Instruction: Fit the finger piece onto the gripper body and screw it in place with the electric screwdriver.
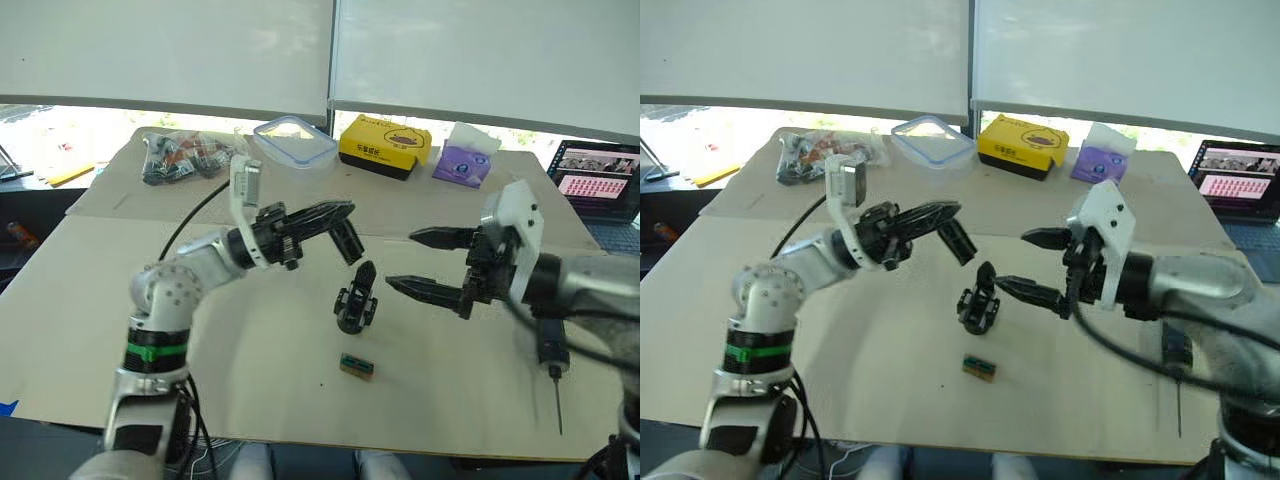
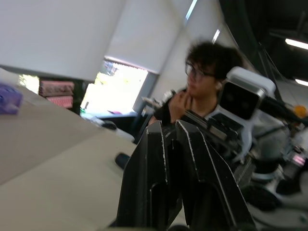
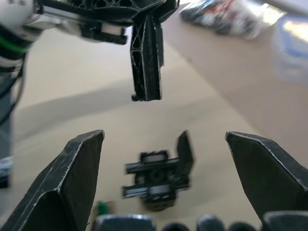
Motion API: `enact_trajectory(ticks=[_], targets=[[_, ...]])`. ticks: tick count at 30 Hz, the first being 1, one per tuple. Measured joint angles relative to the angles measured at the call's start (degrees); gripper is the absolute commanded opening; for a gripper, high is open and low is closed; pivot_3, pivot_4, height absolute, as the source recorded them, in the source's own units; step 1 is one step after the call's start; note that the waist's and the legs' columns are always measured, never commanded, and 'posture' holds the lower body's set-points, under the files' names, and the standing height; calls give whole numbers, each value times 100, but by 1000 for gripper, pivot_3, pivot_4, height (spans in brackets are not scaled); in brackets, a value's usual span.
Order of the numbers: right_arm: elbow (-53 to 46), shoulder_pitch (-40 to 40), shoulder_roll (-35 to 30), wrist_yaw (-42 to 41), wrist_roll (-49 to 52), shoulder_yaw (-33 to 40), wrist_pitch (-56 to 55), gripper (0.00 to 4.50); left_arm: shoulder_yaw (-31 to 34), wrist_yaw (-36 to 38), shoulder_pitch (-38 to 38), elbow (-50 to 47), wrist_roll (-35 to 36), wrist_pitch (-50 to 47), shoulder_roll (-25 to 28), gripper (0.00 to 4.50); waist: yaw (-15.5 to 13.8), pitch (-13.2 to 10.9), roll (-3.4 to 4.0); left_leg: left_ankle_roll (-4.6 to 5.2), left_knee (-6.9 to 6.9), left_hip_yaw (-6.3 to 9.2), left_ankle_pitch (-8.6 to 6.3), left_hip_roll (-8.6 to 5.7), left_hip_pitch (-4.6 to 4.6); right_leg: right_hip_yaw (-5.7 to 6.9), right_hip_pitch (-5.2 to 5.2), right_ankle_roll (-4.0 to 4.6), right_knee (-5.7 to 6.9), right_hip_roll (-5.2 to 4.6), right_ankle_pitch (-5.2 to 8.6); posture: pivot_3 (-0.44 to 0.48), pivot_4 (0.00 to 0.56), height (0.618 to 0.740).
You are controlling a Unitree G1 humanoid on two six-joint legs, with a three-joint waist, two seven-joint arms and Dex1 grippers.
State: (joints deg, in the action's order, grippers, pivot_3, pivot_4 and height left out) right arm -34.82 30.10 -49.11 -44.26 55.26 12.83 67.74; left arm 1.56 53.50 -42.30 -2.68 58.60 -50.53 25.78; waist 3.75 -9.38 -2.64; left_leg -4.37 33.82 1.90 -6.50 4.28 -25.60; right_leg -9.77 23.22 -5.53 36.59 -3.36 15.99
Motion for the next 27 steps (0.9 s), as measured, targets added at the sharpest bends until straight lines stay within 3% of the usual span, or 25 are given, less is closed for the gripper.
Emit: enact_trajectory(ticks=[5, 11, 20, 23, 25, 26, 27], targets=[[356, 641, 452, 562, 1154, -511, 1101, 4481, -716, 1093, -132, 17, -465, -99, 472, 0, 35, -2, 1, 0, -13, 1, 0, 1, -3, 0, 9, 5, 3, 1, 3, 0, 150, 740], [504, 787, 1016, 1405, 1617, -901, 1450, 4481, -772, 1219, -48, -156, -477, -225, 431, 0, 12, -3, 3, 3, 2, 5, 2, 1, -81, 2, 83, -32, 23, 2, -24, 0, 150, 740], [849, 1004, 1242, 1973, 1975, -1077, 1501, 4481, -779, 1247, 103, -320, -567, -337, 479, 0, 9, -4, 5, 3, 1, 7, 2, 1, -81, 3, 92, -8, 35, 5, -39, 0, 150, 740], [888, 1004, 1242, 2053, 2027, -1183, 1501, 3709, -779, 1242, 181, -325, -580, -341, 476, 0, 9, -4, 5, 3, 1, 7, 2, 1, -81, 3, 92, -8, 36, 5, -39, 0, 150, 740], [924, 1004, 1238, 2081, 2027, -1230, 1501, 2968, -779, 1234, 183, -336, -580, -354, 471, 0, 9, -4, 5, 4, 2, 7, 2, 1, -81, 3, 92, -9, 36, 5, -38, 0, 150, 740], [926, 1004, 1236, 2082, 2027, -1232, 1501, 2968, -779, 1233, 183, -342, -580, -357, 471, 0, 9, -4, 5, 4, 2, 7, 2, 1, -81, 3, 92, -9, 36, 5, -38, 0, 150, 740], [932, 1004, 1233, 2083, 2027, -1232, 1501, 2597, -779, 1231, 184, -351, -580, -360, 471, 0, 9, -4, 5, 4, 2, 8, 2, 1, -81, 3, 92, -10, 36, 5, -38, 0, 150, 740]])
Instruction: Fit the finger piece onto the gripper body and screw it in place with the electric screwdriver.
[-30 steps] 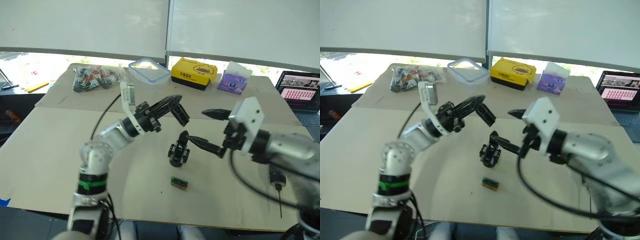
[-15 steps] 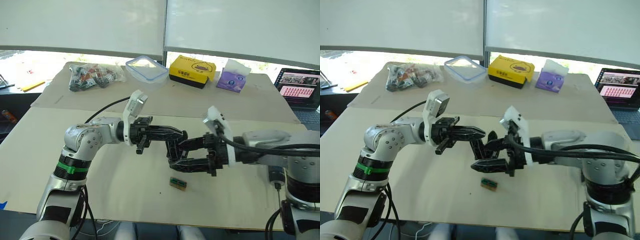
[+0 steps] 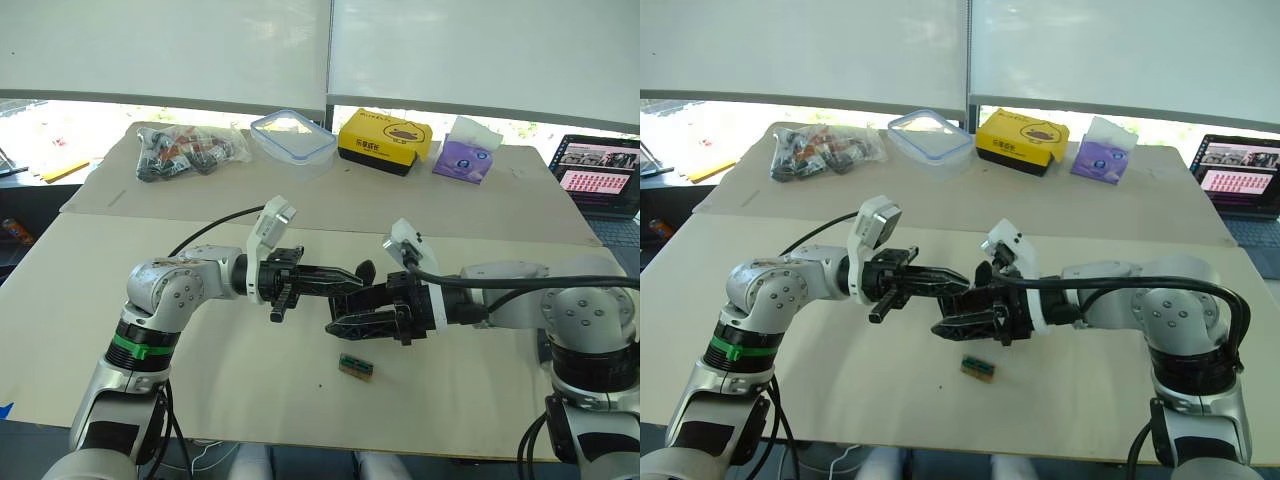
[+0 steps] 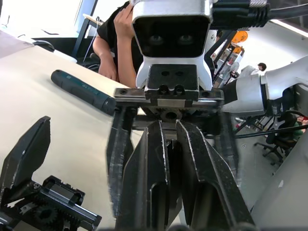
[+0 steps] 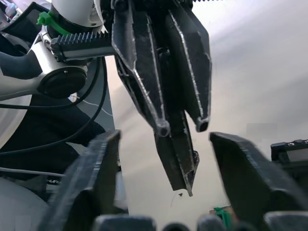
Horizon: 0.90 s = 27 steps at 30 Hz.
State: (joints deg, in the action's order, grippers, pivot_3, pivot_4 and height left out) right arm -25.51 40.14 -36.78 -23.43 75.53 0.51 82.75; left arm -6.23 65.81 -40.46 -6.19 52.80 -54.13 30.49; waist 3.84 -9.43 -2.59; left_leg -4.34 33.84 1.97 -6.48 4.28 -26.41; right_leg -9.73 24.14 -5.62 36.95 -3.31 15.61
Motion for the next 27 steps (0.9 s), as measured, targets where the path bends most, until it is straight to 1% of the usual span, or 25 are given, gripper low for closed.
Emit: enact_trajectory(ticks=[1, 2, 6, 7, 16, 18, 20, 21, 23, 25, 26, 27], targets=[[9, 0, -18, 9, 5, -6, 0, 2262, 0, -15, 14, -33, 0, -5, 0, 0, 0, 0, 0, 0, 0, 0, 0, 0, 0, 0, 0, 0, 0, 0, 0, 0, 150, 740], [10, 0, -36, 20, 7, -7, 0, 2047, 0, -25, 36, -52, 0, -11, 0, 0, 1, 0, 0, 0, 0, 0, 0, 0, 0, 0, 0, 0, 0, 0, 0, 0, 150, 740], [-15, -33, -107, -13, 17, -7, -5, 614, -1, -56, 82, -76, -8, -100, 7, 0, 0, 0, 0, 0, 0, 0, 0, 0, 0, 0, 0, -1, 0, 0, 1, 0, 150, 740], [-101, -57, -128, -39, 33, -7, -13, 401, -12, -14, 104, -84, -11, -108, 18, 0, 0, 0, 0, 0, -1, 0, 0, 0, 0, 0, 0, -1, 0, 0, 1, 0, 150, 740], [-340, -345, -481, -418, -2, 11, -353, 399, -91, -35, 113, -225, -20, -114, -64, 0, 1, 0, 0, 0, 1, 0, 0, 0, 0, 0, 0, -3, 1, 0, 2, 0, 150, 740], [-417, -515, -514, -536, -3, 62, -531, 398, -89, -103, 111, -226, 26, -120, -68, 958, -4, 0, 0, 1, 1, 1, 0, 0, 0, 1, -2, -4, 2, 0, 2, 0, 150, 740], [-452, -858, -590, -740, -20, 288, -771, 376, 101, -156, 179, -214, -109, 67, 15, 1808, -11, 0, 0, 0, 2, 0, 0, 0, 0, 1, -2, -5, 1, 0, 3, 0, 150, 740], [-495, -984, -690, -820, -48, 372, -849, 376, 202, -127, 241, -188, -197, 236, 123, 2221, -3, 0, 0, 1, 1, 0, 0, 0, 0, 1, -1, -5, 1, 0, 3, 0, 150, 740], [-657, -1225, -931, -970, -158, 509, -1013, 376, 299, 113, 390, -184, -483, 705, 404, 3228, 4, 0, 0, 1, 0, 1, 0, 0, 2, 1, 0, -1, 2, 0, 2, 0, 150, 740], [-812, -1492, -1079, -1134, -354, 589, -1226, 376, 307, 393, 539, -156, -917, 1377, 592, 4211, -12, 0, 0, 0, 2, 0, 0, 0, 2, 1, -2, 1, 1, 0, 3, 0, 150, 740], [-911, -1732, -1081, -1250, -482, 682, -1435, 376, 305, 534, 645, -49, -1229, 1886, 657, 4500, -33, 0, 0, 0, 3, 0, 0, 0, 2, 1, -6, 3, -4, -1, 5, 0, 150, 740], [-995, -1991, -1073, -1366, -608, 791, -1664, 376, 274, 655, 754, 177, -1562, 2471, 735, 4500, -45, 0, 0, 0, 2, -1, 0, 0, 2, 2, -6, 7, -9, -1, 7, 0, 150, 740]])
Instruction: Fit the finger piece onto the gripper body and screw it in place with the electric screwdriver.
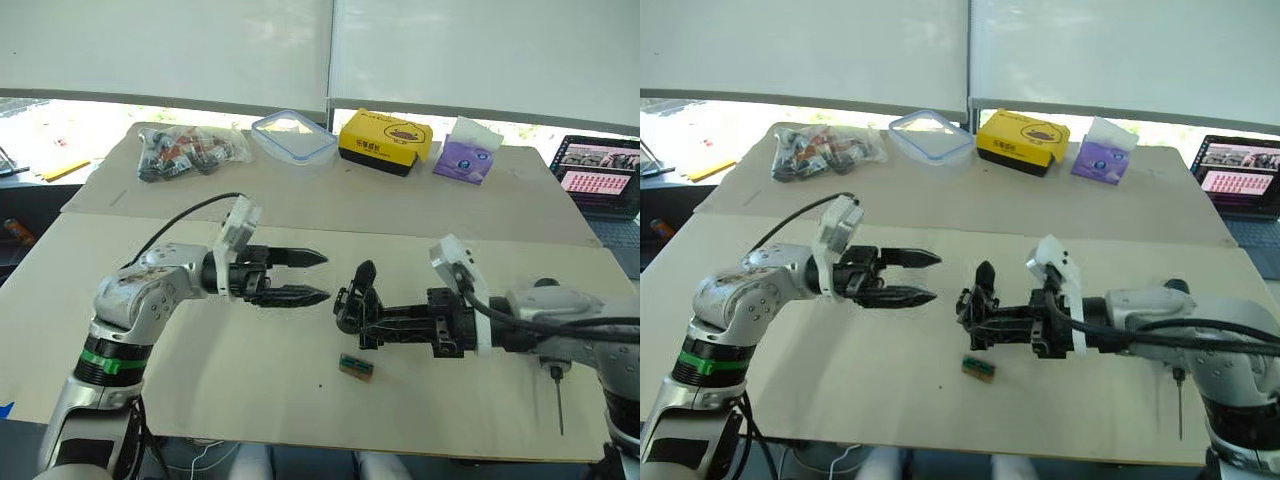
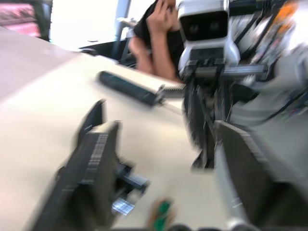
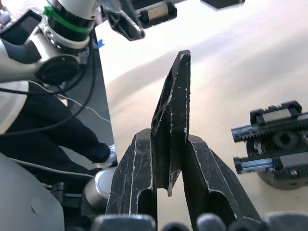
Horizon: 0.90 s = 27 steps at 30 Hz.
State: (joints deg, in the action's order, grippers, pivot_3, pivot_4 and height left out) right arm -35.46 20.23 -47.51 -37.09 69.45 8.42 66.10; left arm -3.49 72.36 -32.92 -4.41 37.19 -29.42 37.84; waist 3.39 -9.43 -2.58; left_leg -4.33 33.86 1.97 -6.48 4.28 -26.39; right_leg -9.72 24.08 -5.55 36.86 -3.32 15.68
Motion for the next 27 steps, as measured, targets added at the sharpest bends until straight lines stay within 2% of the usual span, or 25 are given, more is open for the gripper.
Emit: enact_trajectory(ticks=[2, 4, 9, 14, 20, 27], targets=[[-113, -610, 61, -200, -279, 317, -489, 376, -15, 203, 292, 734, -797, 1312, 169, 4500, -19, 1, 1, 0, 0, -2, 0, 0, 2, 0, -1, 6, -5, -1, 1, 0, 150, 740], [-117, -1116, 110, -344, -623, 550, -915, 376, -41, 272, 470, 1450, -1288, 2129, 142, 4500, -53, 0, 0, 0, 1, -3, 0, 0, 0, 0, -2, 8, -6, -2, 1, 0, 150, 740], [-77, -2120, 542, -770, -1499, 897, -2224, 375, -304, 208, 515, 2612, -2055, 3292, -423, 4500, -175, 0, -1, 0, 11, -3, 0, 0, -6, 2, -7, -9, -8, -3, 2, 0, 150, 740], [86, -2332, 785, -1051, -1966, 965, -3032, 374, -725, 331, 120, 3307, -2359, 3584, -1253, 4500, -198, 0, -1, 0, 16, -2, 1, 0, -5, 2, -2, -23, 7, 1, -5, 0, 150, 740], [126, -2223, 886, -1118, -2152, 751, -3338, 373, -859, 492, -539, 3986, -2512, 3599, -1730, 4500, -92, 2, 2, 2, 16, 1, 2, 0, 2, 2, -10, -34, 17, 2, 0, 0, 150, 740], [94, -2161, 940, -1038, -2230, 479, -3373, 373, -1015, 632, -901, 4664, -2773, 3686, -2304, 4500, -98, 2, 1, 3, 18, 4, 3, -2, 2, 2, -15, -35, 17, 2, 0, 0, 150, 740]])
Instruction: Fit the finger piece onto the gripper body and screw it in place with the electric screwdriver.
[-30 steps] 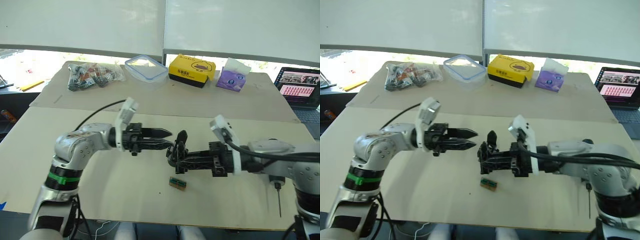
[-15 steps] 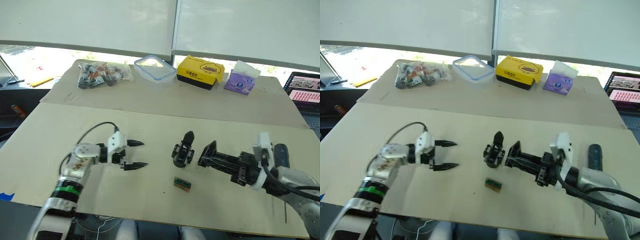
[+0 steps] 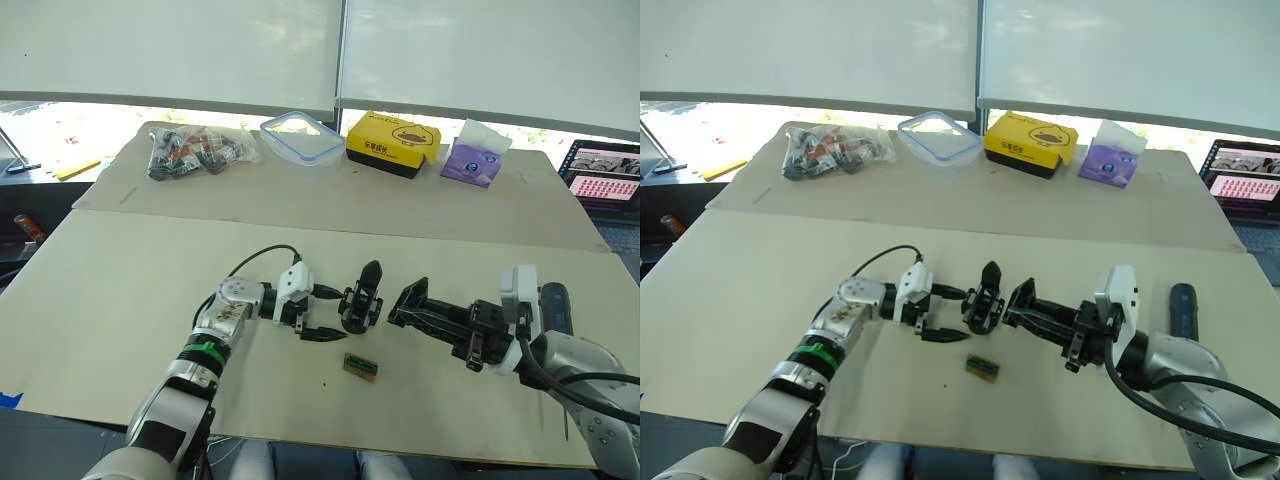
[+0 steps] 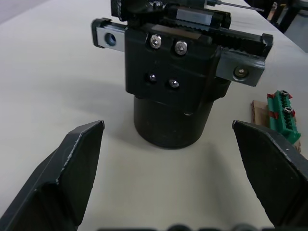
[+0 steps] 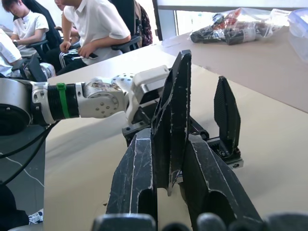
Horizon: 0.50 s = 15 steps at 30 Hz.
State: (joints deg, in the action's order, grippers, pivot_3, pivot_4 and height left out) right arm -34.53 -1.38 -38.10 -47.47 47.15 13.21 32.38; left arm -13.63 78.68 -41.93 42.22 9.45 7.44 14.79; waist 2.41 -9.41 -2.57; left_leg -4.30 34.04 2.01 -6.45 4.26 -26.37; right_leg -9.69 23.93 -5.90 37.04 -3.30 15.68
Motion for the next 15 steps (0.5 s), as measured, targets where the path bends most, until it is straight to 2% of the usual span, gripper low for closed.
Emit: enact_trajectory(ticks=[5, 9, 10, 12, 15], targets=[[-113, -45, 13, 28, -80, -107, -17, 373, -55, -49, -175, 331, -186, 162, -272, 4500, 10, 0, 0, 0, 0, 2, 0, 0, 0, 0, 1, 0, 2, 1, 0, 0, 150, 740], [-155, -125, 14, 54, -81, -109, -18, 373, -87, -75, -251, 522, -315, 406, -294, 4500, 6, 1, 1, 1, 0, 4, 0, -1, 3, 0, -4, -1, 3, 1, -1, 0, 150, 740], [-165, -144, 15, 67, -81, -109, -18, 373, -86, -86, -264, 562, -333, 459, -302, 4112, 7, 1, 1, 1, 1, 4, 0, -1, 6, 0, -6, -1, 3, 0, -1, 0, 150, 740], [-185, -172, 16, 92, -81, -109, -19, 373, -84, -93, -271, 602, -338, 497, -309, 3706, 7, 1, 2, 1, 1, 4, 0, -1, 12, 0, -13, -1, 3, 1, 0, 0, 150, 740], [-207, -211, 16, 120, -83, -109, -27, 373, -74, -94, -271, 612, -354, 500, -318, 2316, 7, 1, 2, 1, 1, 5, 0, -1, 21, 0, -24, -7, 2, 0, 4, 0, 150, 740]])
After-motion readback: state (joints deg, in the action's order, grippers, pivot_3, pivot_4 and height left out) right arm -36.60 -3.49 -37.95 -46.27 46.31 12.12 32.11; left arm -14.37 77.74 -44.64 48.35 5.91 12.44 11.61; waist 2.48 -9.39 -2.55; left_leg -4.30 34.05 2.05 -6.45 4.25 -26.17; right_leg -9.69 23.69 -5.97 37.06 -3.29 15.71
